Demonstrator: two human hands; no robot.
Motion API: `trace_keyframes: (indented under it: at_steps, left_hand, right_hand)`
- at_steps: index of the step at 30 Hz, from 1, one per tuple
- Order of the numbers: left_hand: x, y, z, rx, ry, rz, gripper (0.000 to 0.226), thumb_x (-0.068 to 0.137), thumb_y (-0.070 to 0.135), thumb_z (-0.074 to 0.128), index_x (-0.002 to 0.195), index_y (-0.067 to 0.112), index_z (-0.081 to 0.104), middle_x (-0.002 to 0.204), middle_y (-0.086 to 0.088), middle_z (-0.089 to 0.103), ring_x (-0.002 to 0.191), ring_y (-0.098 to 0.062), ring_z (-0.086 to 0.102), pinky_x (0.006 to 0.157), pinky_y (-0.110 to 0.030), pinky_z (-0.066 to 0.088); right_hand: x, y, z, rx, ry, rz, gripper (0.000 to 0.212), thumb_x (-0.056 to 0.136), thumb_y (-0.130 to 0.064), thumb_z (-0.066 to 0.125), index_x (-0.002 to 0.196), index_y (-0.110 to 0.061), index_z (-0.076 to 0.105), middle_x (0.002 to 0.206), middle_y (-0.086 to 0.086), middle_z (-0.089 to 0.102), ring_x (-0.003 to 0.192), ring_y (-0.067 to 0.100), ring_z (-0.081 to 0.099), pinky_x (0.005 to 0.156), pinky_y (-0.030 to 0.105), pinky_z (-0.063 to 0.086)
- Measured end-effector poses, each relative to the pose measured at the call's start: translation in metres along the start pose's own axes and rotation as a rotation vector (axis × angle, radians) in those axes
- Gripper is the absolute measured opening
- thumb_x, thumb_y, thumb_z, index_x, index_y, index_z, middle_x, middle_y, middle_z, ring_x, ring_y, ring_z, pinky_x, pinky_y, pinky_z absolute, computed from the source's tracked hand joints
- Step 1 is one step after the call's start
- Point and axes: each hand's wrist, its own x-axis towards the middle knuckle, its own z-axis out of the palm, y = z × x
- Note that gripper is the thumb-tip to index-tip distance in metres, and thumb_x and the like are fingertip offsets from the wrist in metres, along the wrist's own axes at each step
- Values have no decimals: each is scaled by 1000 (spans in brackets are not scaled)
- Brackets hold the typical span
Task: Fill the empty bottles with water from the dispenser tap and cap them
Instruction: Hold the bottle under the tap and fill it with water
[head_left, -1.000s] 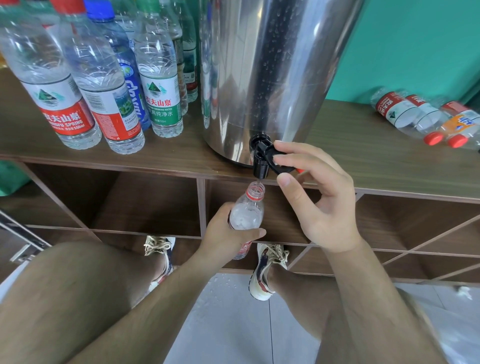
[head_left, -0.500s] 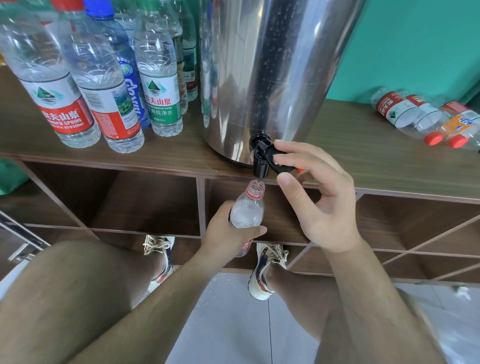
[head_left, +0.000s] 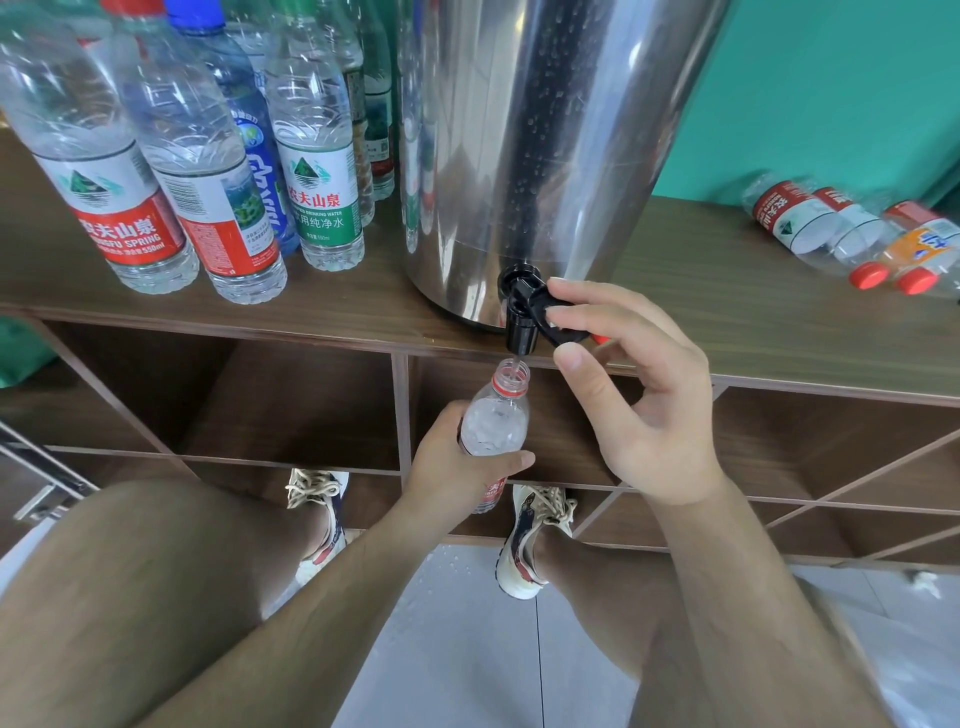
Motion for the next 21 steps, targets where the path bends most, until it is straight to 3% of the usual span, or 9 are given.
trace_keyframes:
  at_steps: [11, 21]
  left_hand:
    - [1, -1, 0, 7, 2, -2, 64, 76, 33, 90, 123, 39, 47, 107, 22, 56, 96, -2, 57, 67, -9, 41]
    - [1, -2, -1, -31, -12, 2, 63, 77, 29, 90, 125, 36, 50, 111, 19, 59, 100, -5, 59, 68, -9, 43]
  right_hand:
    - [0, 3, -2, -70, -21, -28, 18, 97, -1, 65, 113, 0, 73, 132, 13, 68, 123, 22, 65, 88, 20, 49]
    - [-1, 8, 0, -99, 4, -42, 18, 98, -1, 65, 114, -1, 73, 131, 12, 69, 124, 25, 65, 95, 28, 51]
